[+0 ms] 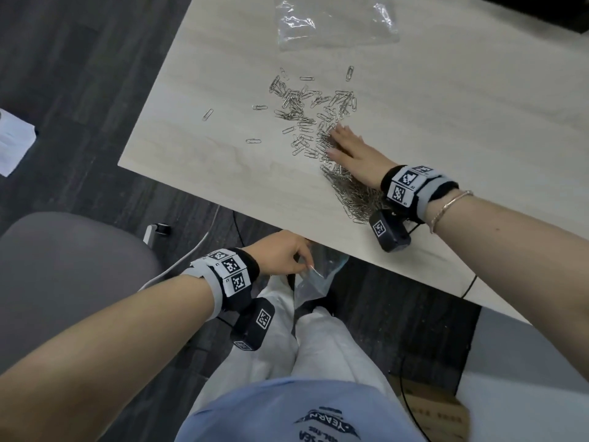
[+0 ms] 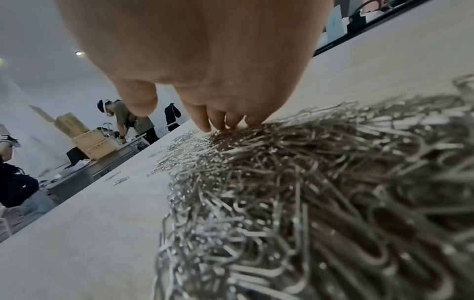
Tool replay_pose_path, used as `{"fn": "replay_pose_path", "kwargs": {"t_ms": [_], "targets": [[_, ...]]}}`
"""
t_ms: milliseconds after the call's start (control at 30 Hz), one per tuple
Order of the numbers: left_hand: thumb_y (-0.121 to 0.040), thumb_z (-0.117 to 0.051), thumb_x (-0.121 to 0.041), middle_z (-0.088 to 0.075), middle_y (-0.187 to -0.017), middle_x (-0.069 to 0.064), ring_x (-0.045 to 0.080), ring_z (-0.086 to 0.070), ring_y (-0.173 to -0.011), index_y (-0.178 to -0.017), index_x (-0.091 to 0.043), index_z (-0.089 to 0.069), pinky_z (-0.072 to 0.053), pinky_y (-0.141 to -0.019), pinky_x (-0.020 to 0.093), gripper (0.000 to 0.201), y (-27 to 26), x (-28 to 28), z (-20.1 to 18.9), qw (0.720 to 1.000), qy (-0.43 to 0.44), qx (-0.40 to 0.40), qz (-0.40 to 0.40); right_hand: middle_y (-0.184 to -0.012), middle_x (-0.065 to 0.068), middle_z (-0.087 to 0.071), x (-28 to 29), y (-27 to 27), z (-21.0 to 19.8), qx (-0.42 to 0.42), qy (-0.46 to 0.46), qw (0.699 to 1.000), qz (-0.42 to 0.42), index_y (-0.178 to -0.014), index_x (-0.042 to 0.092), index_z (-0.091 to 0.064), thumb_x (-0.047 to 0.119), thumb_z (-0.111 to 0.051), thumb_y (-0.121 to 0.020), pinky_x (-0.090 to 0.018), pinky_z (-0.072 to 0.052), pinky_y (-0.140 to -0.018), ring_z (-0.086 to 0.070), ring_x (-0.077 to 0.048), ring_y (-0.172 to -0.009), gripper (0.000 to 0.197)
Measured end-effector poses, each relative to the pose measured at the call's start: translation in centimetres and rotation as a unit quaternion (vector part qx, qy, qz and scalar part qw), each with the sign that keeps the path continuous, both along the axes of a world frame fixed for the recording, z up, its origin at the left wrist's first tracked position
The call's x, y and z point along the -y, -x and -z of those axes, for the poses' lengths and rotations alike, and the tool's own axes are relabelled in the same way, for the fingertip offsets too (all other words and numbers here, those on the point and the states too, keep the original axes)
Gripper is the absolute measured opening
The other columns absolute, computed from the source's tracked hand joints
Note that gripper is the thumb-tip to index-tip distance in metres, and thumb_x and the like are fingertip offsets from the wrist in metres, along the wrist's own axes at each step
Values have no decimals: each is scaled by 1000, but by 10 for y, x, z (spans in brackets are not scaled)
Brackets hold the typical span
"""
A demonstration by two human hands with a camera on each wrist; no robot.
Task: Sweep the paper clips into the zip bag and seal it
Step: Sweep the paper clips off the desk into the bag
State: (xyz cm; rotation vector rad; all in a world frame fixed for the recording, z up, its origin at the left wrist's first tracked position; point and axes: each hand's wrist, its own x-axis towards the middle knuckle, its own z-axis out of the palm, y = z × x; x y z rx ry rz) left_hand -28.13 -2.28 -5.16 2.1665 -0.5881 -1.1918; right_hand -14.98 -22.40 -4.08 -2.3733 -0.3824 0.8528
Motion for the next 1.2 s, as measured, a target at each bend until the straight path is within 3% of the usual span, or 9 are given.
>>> {"fn": "replay_pose_path", "kwargs": {"t_ms": [200,367,533,600,667,800,933,1100,1200], "targets": [[-81,-66,-17,-70,-97,-1,19,-62,-99,-89,-20,-76,-50,-84,39,14,-9,-14,-1,999,-6,-30,13,-159,0,-2,-3,-28,-6,51,-26,987,152,-149,22,-14,47,-36,-97,-37,-1,-119,0,-17,-146,63],[-80,-67,-15,-71,-99,1,21,-61,-107,-91,-19,-76,-49,-89,40,14,-13,-14,-2,998,-8,-55,13,-158,-9,3,-9,-74,1,53,7,983,174,-149,11,-8,39,-33,-100,-40,4,-119,6,-22,-146,62],[-82,-63,-13,-67,-90,-2,13,-61,-80,-93,-20,-76,-48,-73,27,18,-14,-12,-2,998,-11,-63,1,-158,-14,4,-13,-113,11,70,78,980,170,-149,7,-7,35,-27,-101,-42,6,-117,7,-27,-146,60],[-84,-62,-12,-64,-85,-4,0,-53,-64,-95,-18,-75,-37,-60,9,18,-14,-11,-2,999,-11,-53,5,-158,-13,4,-17,-124,13,64,72,985,145,-149,8,-7,36,-27,-100,-42,8,-116,8,-26,-146,60],[-85,-62,-12,-57,-78,-9,-6,-47,-59,-95,-16,-75,-33,-55,4,18,-14,-10,-1,999,-6,-47,0,-158,-11,6,-25,-131,13,55,63,991,108,-150,10,-5,39,-26,-100,-41,10,-116,9,-24,-146,61],[-84,-63,-13,-52,-72,-14,-4,-46,-59,-95,-17,-75,-30,-55,10,17,-13,-9,2,999,-10,-41,-12,-158,-10,7,-49,-134,10,56,45,997,24,-149,12,-3,42,-27,-100,-40,11,-115,10,-23,-145,63],[-83,-63,-14,-63,-79,-9,1,-49,-62,-94,-18,-76,-35,-59,16,17,-12,-6,3,999,-13,-45,-27,-158,-11,8,-68,-124,8,40,39,995,-77,-149,15,-9,41,-24,-100,-42,12,-114,12,-25,-145,57],[-81,-64,-15,-52,-66,-17,-4,-48,-57,-91,-20,-76,-31,-55,10,17,-8,-6,5,998,-12,-36,-42,-157,-9,8,-59,-81,3,39,49,981,-183,-149,19,-8,44,-21,-100,-41,11,-114,12,-26,-145,57],[-82,-62,-15,-60,-71,-13,-6,-48,-56,-92,-20,-76,-31,-55,9,18,-8,-6,5,998,-14,-33,-43,-158,-10,5,-41,-54,4,42,54,970,-233,-149,17,-12,41,-28,-99,-40,9,-115,10,-25,-145,58]]}}
